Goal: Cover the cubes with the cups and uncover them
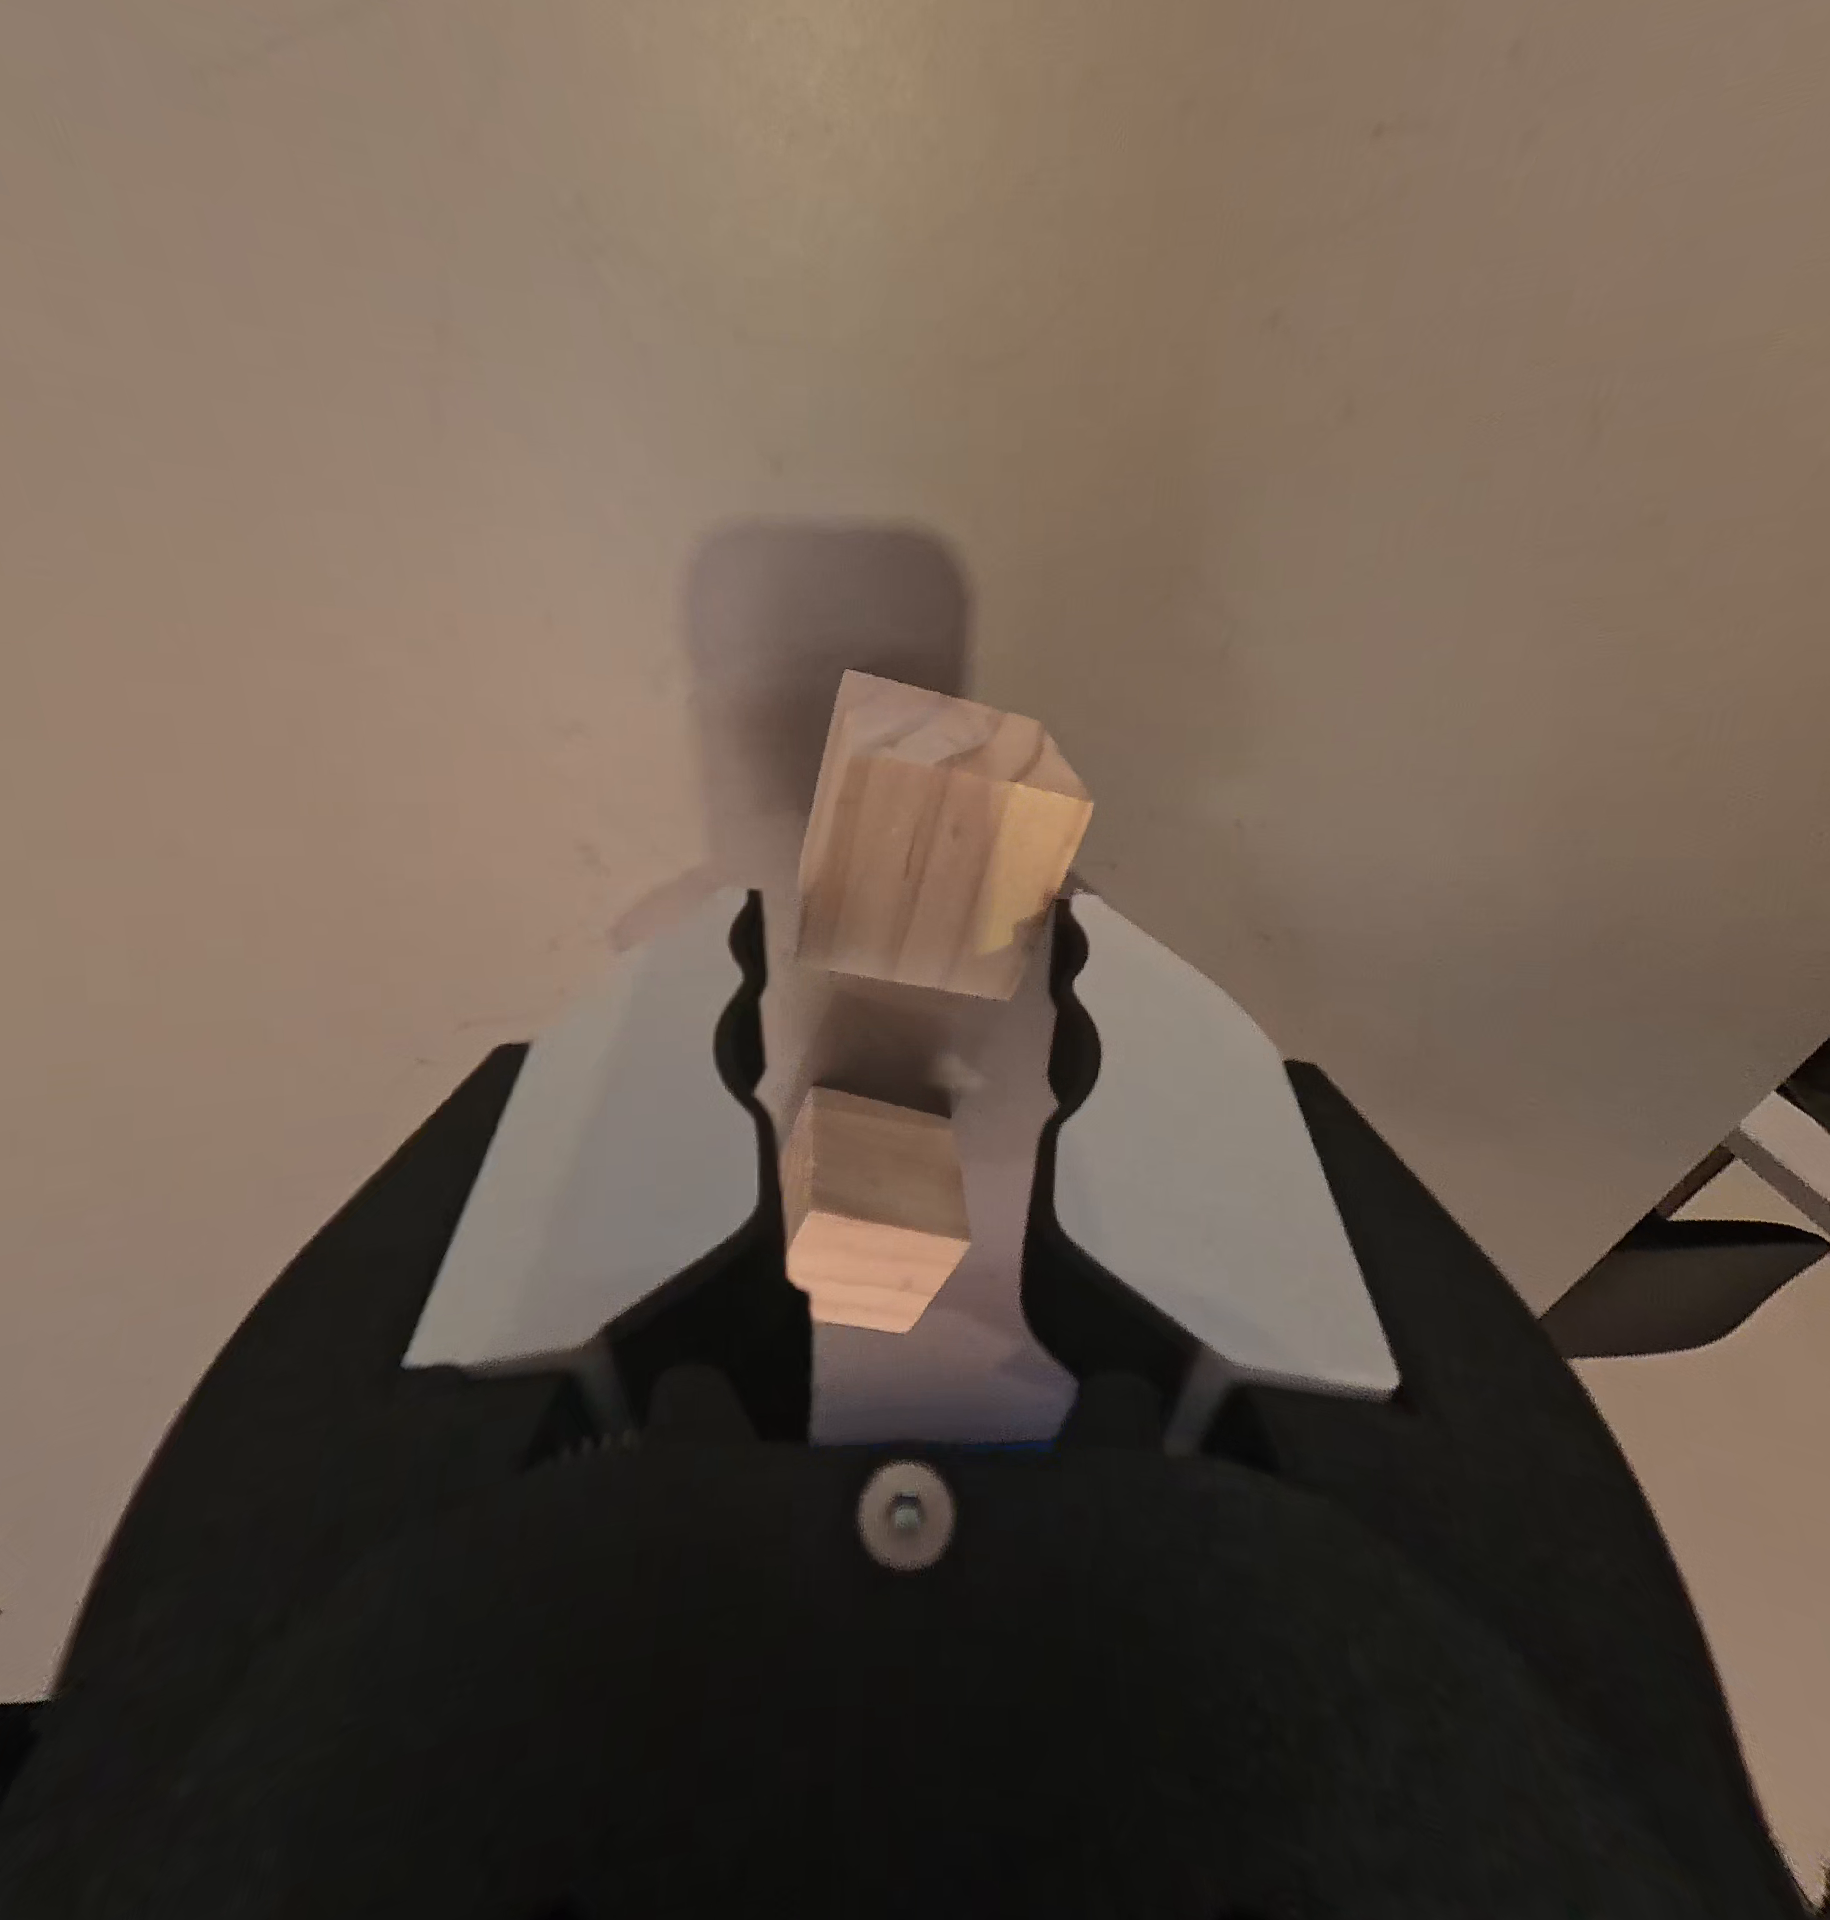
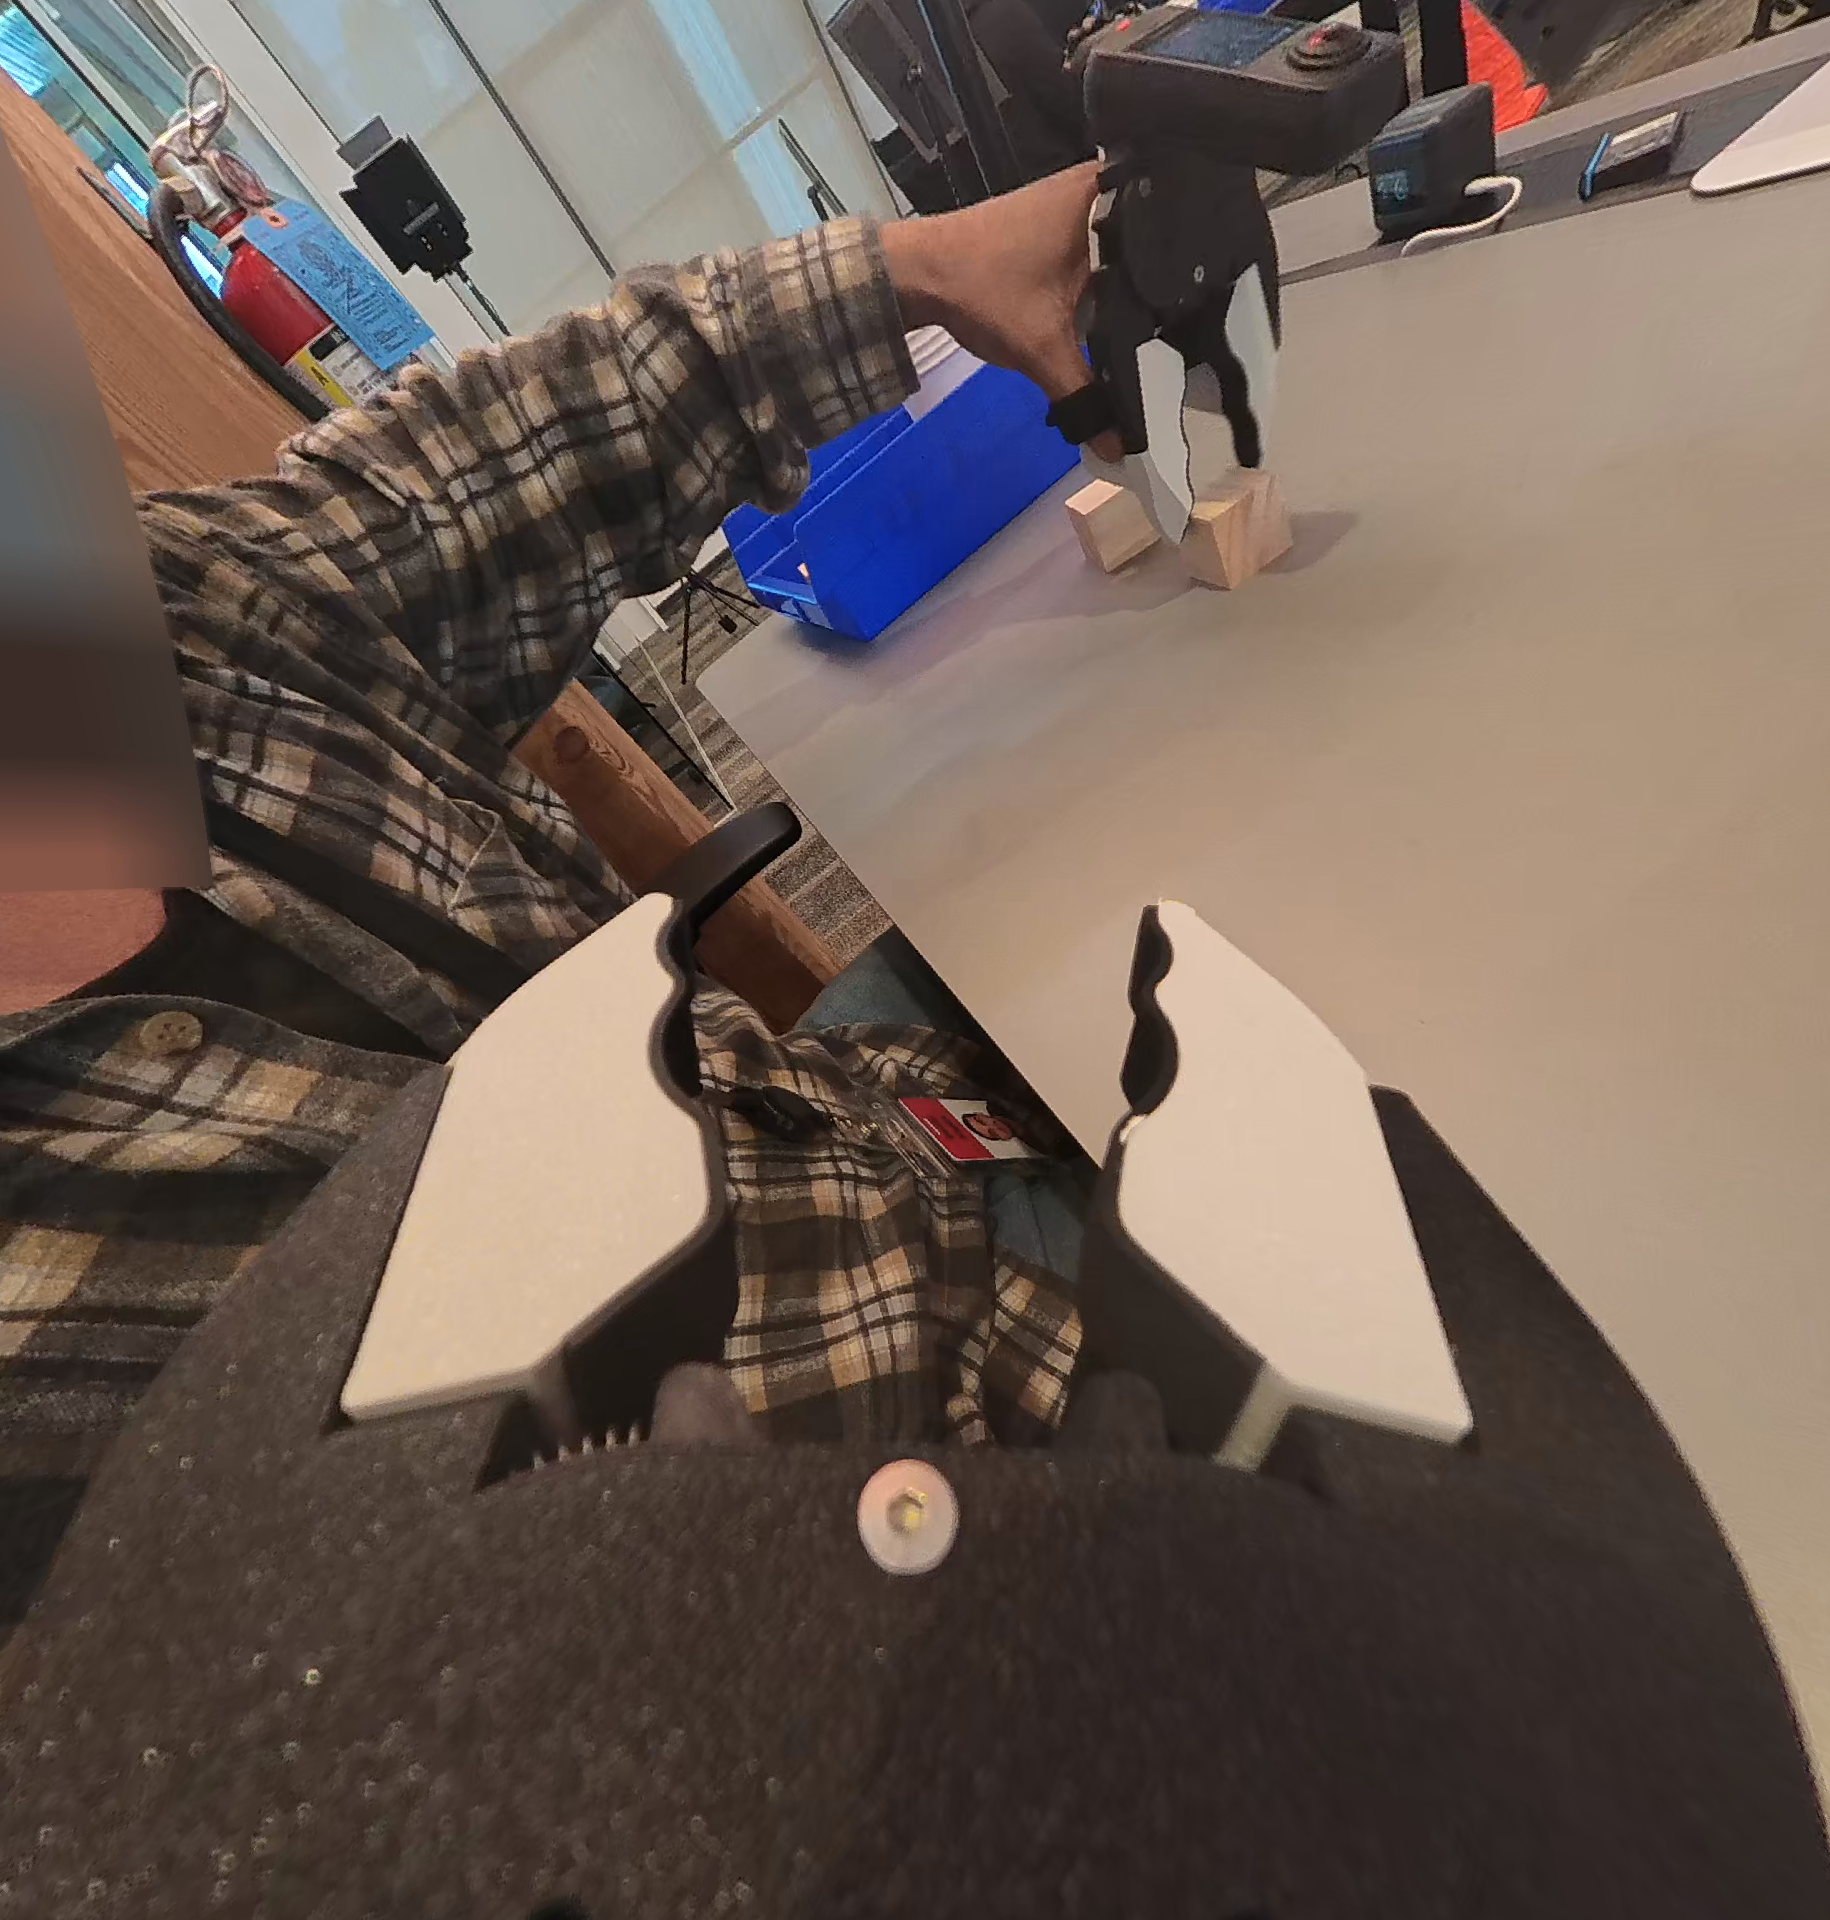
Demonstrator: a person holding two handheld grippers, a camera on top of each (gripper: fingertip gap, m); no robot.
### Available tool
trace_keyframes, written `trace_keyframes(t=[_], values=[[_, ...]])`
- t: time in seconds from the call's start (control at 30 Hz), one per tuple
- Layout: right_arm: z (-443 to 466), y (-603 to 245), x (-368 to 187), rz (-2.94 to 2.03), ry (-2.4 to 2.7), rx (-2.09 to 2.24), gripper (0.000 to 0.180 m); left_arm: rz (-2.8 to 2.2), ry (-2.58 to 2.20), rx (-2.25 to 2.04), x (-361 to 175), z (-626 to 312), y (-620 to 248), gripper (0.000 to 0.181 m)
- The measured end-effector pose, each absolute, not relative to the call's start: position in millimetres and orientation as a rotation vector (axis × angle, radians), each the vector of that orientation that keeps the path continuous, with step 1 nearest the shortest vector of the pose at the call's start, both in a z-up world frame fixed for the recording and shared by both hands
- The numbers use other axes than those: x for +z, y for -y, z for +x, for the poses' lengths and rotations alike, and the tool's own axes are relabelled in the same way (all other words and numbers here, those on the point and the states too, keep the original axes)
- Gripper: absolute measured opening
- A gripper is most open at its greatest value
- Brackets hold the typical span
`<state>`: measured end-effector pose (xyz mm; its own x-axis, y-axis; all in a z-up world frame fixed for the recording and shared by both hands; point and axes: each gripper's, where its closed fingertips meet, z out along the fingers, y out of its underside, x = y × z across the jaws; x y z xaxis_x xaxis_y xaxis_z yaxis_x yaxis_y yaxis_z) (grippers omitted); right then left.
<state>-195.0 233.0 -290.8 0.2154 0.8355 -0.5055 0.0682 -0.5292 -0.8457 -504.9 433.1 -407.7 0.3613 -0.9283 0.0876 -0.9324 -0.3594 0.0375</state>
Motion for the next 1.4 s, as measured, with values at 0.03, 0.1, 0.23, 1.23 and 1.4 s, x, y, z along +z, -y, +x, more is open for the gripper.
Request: trace_keyframes(t=[0.03,0.1,0.23,1.23,1.4], values=[[-195,-233,-291,-1.784,0.844,1.377,0.080,2.532,1.743,0.075,-407,-505,-435,0.058],[-195,-232,-290,-1.783,0.849,1.371,0.081,2.547,1.779,0.068,-403,-508,-438,0.069],[-193,-231,-290,-1.778,0.846,1.366,0.082,2.586,1.865,0.076,-388,-523,-440,0.087],[-203,-230,-286,-1.790,0.885,1.345,0.083,2.619,1.718,-0.024,-418,-608,-417,0.079],[-199,-228,-286,-1.786,0.872,1.345,0.083,2.731,1.725,-0.053,-374,-617,-418,0.091]])
